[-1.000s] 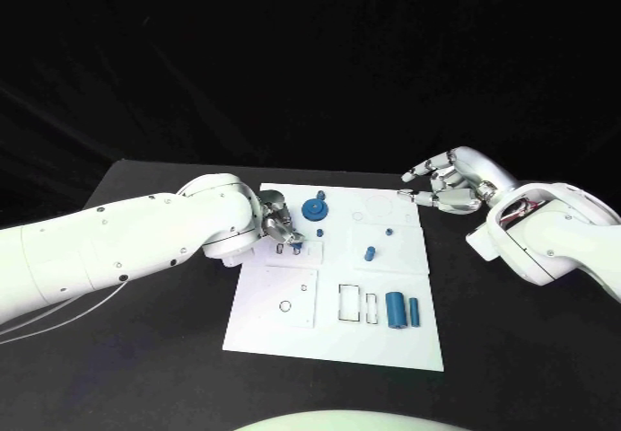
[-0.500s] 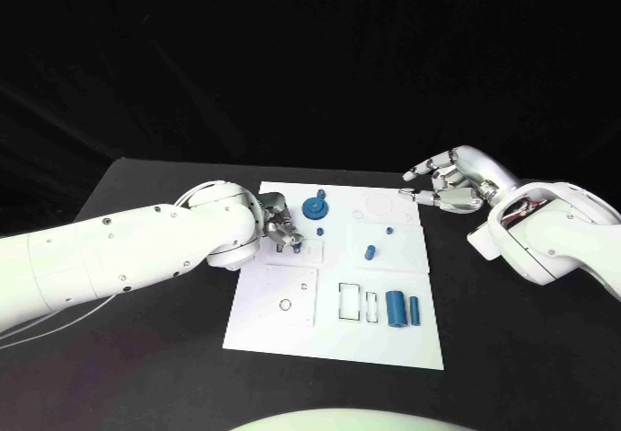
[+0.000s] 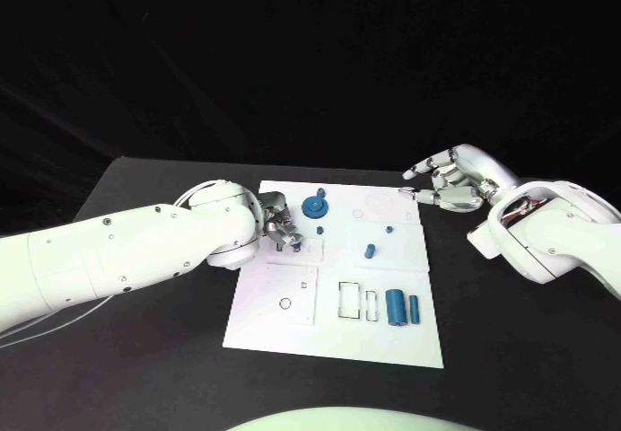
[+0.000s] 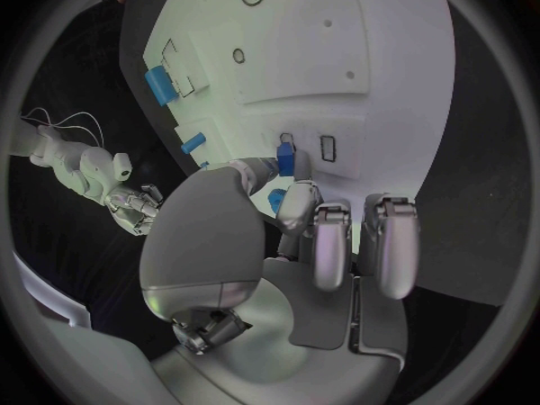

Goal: Assemble the parts on the task board

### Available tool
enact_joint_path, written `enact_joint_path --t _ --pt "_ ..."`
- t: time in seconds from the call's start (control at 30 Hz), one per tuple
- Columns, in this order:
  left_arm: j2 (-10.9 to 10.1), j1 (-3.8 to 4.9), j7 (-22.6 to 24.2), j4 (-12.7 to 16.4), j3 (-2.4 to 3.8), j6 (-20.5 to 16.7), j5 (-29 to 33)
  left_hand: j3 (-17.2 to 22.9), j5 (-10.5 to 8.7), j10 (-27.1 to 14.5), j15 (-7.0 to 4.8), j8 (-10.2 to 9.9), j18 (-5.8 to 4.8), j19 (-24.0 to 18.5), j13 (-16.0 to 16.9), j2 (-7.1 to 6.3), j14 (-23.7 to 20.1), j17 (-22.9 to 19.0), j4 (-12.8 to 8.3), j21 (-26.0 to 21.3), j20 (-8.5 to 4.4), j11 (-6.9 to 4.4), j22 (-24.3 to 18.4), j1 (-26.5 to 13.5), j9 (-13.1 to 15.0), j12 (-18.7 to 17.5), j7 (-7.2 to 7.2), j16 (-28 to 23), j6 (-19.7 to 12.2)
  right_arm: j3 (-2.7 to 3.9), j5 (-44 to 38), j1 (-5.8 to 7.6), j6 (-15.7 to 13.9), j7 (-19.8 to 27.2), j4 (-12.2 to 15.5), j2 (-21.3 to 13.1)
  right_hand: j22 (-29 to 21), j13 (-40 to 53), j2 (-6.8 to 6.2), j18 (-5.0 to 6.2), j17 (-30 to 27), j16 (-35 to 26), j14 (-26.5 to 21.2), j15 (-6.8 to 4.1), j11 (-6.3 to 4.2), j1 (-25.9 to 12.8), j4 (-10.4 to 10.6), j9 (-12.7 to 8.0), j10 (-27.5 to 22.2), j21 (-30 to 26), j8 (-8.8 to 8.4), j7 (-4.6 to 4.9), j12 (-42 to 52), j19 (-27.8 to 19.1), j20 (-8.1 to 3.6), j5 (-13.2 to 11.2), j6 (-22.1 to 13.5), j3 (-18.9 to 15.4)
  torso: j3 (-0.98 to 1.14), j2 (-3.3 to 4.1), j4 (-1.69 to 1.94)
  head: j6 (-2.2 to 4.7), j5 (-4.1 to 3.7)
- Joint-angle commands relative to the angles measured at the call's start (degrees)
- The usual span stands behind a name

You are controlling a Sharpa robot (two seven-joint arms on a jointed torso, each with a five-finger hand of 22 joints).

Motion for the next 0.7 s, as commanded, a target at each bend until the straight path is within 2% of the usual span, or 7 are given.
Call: enact_joint_path --t 0.03,0.7 --pt "0.01 -0.09 0.02 0.08 -0.06 2.12 -0.54 9.39 -0.08 0.47 -0.37 0.36 -0.85 6.14 0.07 0.36 5.93 15.08 -9.79 0.14 -0.29 0.07 15.10 -0.27 0.99 0.23 -0.85 0.14 0.40 0.01 -0.40 -0.05 0.29 0.62 0.02 0.00 -0.12 0.00 0.55 1.05 6.93 -0.41 3.88 -0.35 -0.24 -0.15 0.08 -0.09 0.01 -0.28 0.30 -0.11 -0.27 -0.12 -0.38 0.28 0.05 -0.32 0.00 -0.02 0.00 -0.08 0.05" --pt "-0.45 -0.10 0.07 0.89 -0.06 3.54 -0.25 9.32 -0.07 0.54 -0.40 0.40 -0.85 6.14 0.10 0.30 5.93 15.08 -9.93 0.14 -0.32 0.00 15.10 -0.27 1.07 0.27 -0.91 0.14 0.47 0.00 -0.34 -0.08 0.49 0.62 -0.05 0.07 -0.10 -0.01 0.61 1.04 6.93 -0.41 3.88 -0.36 -0.25 -0.27 0.09 -0.07 0.02 -0.27 0.37 -0.13 -0.26 -0.09 -0.39 0.30 0.13 -0.36 -0.01 0.01 0.02 -0.38 0.24"
